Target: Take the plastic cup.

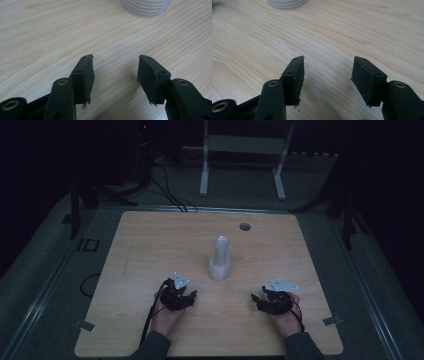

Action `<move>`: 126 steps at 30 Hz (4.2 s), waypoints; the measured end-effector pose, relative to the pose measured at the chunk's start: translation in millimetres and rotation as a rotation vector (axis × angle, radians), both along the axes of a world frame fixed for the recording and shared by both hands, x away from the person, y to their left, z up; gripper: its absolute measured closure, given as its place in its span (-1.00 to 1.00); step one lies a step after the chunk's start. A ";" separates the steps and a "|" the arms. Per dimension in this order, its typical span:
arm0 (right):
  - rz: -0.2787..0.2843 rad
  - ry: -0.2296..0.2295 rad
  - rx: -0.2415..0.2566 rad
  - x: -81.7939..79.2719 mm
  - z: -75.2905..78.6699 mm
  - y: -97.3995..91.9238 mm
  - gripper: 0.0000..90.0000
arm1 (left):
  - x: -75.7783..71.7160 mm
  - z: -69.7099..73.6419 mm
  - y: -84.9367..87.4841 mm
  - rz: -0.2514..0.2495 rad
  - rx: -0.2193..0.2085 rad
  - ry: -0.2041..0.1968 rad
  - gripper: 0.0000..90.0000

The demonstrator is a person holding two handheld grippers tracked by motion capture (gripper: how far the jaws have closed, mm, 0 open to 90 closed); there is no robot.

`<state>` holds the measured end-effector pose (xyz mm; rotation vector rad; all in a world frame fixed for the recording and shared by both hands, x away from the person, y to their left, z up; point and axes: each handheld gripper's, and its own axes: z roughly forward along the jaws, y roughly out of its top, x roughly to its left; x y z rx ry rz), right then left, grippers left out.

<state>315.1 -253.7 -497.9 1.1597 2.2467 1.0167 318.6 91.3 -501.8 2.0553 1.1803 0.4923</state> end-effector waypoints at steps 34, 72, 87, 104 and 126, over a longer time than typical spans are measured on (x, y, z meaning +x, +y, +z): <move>-0.003 -0.001 0.028 -3.1 4.6 -3.7 -0.10 | -7.2 13.4 -4.8 -0.122 -0.097 -0.006 0.01; 0.080 -0.121 0.118 29.6 81.3 28.8 -0.14 | 38.6 51.6 -31.1 -0.161 -0.143 -0.063 -0.01; 0.120 -0.158 0.141 38.0 99.9 50.8 -0.18 | 48.5 47.2 -45.2 -0.141 -0.156 -0.108 -0.36; 0.160 -0.173 0.148 55.8 106.9 83.3 -0.27 | 57.1 38.7 -55.8 -0.147 -0.161 -0.159 -0.54; 0.203 -0.187 0.174 80.0 121.6 111.0 -0.34 | 61.6 38.3 -60.3 -0.147 -0.179 -0.208 -0.60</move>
